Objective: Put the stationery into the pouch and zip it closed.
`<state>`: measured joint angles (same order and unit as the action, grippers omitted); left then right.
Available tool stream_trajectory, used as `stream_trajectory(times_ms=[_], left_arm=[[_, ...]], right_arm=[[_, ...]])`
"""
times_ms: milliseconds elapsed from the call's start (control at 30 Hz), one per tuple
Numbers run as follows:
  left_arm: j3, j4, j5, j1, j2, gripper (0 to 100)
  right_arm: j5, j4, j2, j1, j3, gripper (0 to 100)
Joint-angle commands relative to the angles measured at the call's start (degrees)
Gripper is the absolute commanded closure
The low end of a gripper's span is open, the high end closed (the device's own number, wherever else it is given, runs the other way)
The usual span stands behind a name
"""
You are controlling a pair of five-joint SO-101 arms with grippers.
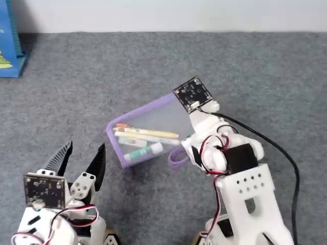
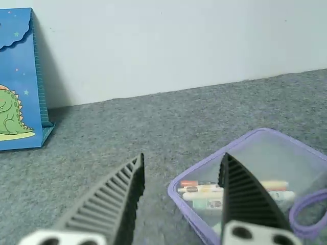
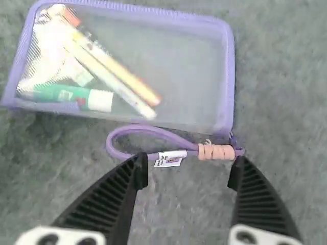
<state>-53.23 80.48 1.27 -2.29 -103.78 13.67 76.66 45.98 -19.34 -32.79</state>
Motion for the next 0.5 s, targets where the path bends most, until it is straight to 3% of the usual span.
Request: stream_trajectory(times_ms=[0,167,233,367,467], left_arm=[[0.2,-1.7,-0.7,-0.5,-0.3,77],[-1.4,-1.4,-0.4,-0.5,-0.3,79],[-2.9,-1.7,-0.2,-0.5,-0.3,84],[-4.2,-2.2,5.5,-0.5,-0.3,97],[-4.9,-1.9,7.6,-0.5,-0.3,99]], right_arm=[[-1.0,0.5,6.0,0.0,0.7,80.8],[-0.7,2.0,15.3,0.1,0.4,99.8],[-1.1,4.5,18.0,1.8,0.4,95.6],[-1.1,5.7,22.2,6.6,-2.1,98.9],[-1.1,4.4,25.0,9.7,-7.7,98.8]])
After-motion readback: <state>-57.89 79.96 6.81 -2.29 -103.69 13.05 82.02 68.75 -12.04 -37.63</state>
